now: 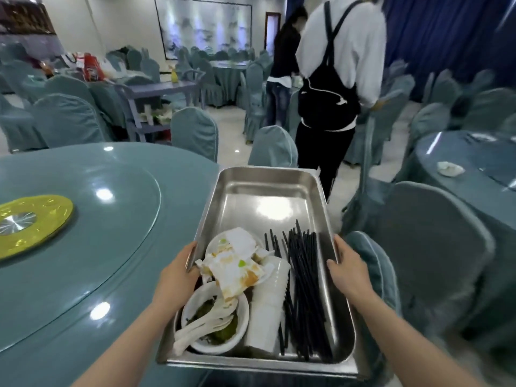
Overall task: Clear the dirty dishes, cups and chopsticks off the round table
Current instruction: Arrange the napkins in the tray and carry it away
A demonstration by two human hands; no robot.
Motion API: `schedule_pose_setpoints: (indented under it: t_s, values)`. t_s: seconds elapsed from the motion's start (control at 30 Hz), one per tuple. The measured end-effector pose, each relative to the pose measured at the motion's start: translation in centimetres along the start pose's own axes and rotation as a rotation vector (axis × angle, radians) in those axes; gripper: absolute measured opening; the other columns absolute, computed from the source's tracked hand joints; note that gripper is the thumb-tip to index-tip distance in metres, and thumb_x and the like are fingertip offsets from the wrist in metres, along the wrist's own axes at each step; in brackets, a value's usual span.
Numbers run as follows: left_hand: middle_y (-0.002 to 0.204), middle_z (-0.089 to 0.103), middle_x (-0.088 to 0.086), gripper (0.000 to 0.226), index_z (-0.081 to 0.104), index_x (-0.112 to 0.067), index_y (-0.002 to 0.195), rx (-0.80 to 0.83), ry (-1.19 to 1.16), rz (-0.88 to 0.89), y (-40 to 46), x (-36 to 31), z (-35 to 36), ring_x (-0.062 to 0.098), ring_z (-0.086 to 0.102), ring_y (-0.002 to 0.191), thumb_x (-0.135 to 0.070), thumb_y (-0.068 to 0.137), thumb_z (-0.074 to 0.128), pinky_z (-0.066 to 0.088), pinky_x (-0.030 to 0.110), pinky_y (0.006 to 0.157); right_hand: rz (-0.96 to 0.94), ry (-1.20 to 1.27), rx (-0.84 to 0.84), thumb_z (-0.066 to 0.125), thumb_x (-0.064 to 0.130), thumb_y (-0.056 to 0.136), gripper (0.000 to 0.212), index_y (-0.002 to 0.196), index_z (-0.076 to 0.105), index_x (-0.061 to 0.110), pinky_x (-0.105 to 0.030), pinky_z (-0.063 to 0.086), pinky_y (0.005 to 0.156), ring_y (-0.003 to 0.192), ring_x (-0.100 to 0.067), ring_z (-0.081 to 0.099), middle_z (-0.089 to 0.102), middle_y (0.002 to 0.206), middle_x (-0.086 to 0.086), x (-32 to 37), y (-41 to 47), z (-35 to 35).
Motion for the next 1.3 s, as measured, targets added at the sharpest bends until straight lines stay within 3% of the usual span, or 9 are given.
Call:
schedule_pose_setpoints:
  t_s: [0.13,0.27,0.4,0.6,0.8,0.87,0.97,1.17,1.3]
  values:
    - [0.139,0.053,-0.004,0.055,0.040,-0.032,0.141,0.087,-0.020,0.167,0.9,-6.8,2.9,0.023,0.050,0.125,-0.020,0.089,0.052,0.039,0.032,0.092,0.011,-0.057,-0.143,0.053,0.005,0.083,0.064,0.140,0.044,0.032,-0.023,0.042,0.092,0.114,-0.018,0.058,0.062,0.125,0.009,-0.9,-1.6,-8.2]
    - [0.134,0.057,-0.005,0.050,0.044,-0.034,0.137,0.154,-0.049,0.309,0.9,-14.1,6.4,0.020,0.054,0.116,-0.020,0.090,0.052,0.039,0.030,0.089,0.063,-0.019,-0.262,0.051,0.005,0.082,0.061,0.135,0.047,0.036,-0.025,0.041,0.082,0.103,-0.017,0.059,0.060,0.100,0.016,-3.1,-3.8,-15.8]
    - [0.133,0.057,-0.006,0.049,0.044,-0.033,0.137,0.231,-0.058,0.468,0.2,-22.1,11.1,0.022,0.055,0.118,-0.023,0.090,0.053,0.041,0.033,0.089,0.161,0.002,-0.396,0.053,0.007,0.085,0.065,0.144,0.039,0.031,-0.032,0.041,0.098,0.118,-0.021,0.054,0.058,0.131,0.005,-6.7,-6.0,-23.0]
    - [0.135,0.055,0.006,0.052,0.040,-0.031,0.141,0.362,-0.064,0.575,-3.3,-32.4,20.9,0.029,0.054,0.117,-0.019,0.092,0.052,0.043,0.036,0.085,0.278,0.007,-0.540,0.052,0.006,0.084,0.066,0.144,0.038,0.029,-0.036,0.037,0.108,0.128,-0.022,0.048,0.052,0.139,0.005,-13.9,-10.5,-33.0]
    - [0.132,0.057,-0.008,0.052,0.046,-0.036,0.134,0.510,-0.154,0.666,-9.8,-42.0,31.6,0.020,0.053,0.119,-0.016,0.087,0.053,0.043,0.036,0.093,0.368,-0.059,-0.653,0.052,0.005,0.085,0.067,0.146,0.036,0.030,-0.032,0.046,0.098,0.119,-0.017,0.055,0.052,0.139,0.008,-22.0,-14.6,-43.6]
    - [0.125,0.059,-0.015,0.050,0.050,-0.039,0.129,0.547,-0.182,0.728,-12.0,-44.9,34.4,0.017,0.054,0.115,-0.016,0.085,0.055,0.041,0.034,0.088,0.395,-0.054,-0.709,0.052,0.004,0.085,0.067,0.144,0.038,0.033,-0.020,0.050,0.076,0.094,-0.004,0.063,0.059,0.129,0.008,-24.6,-16.0,-46.2]
    - [0.109,0.052,-0.026,0.046,0.049,-0.045,0.126,0.574,-0.172,0.812,-15.3,-48.9,38.6,0.008,0.052,0.106,-0.024,0.085,0.055,0.038,0.030,0.081,0.447,-0.034,-0.806,0.051,0.003,0.083,0.067,0.139,0.043,0.039,-0.004,0.036,0.043,0.059,0.008,0.057,0.065,0.100,0.016,-28.4,-19.0,-49.5]
    - [0.113,0.064,-0.013,0.041,0.048,-0.044,0.127,0.741,-0.142,0.923,-21.5,-55.4,47.2,0.011,0.054,0.090,-0.028,0.090,0.052,0.040,0.031,0.073,0.582,-0.068,-0.972,0.052,0.006,0.080,0.067,0.131,0.045,0.048,-0.003,0.034,0.054,0.068,0.006,0.053,0.060,0.092,0.024,-33.9,-25.3,-54.0]
    - [0.121,0.064,-0.002,0.044,0.045,-0.039,0.133,0.831,-0.115,1.021,-25.2,-58.2,52.3,0.023,0.058,0.100,-0.026,0.091,0.052,0.040,0.036,0.073,0.674,-0.058,-1.090,0.054,0.007,0.082,0.066,0.138,0.042,0.040,-0.016,0.039,0.081,0.093,-0.006,0.053,0.058,0.108,0.019,-36.7,-29.1,-54.7]
Point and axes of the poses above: each hand's wrist, its own y-axis towards the middle knuckle, its own z-axis out of the palm, x = y × z, the point moved 4 cm from there along y, towards the middle knuckle
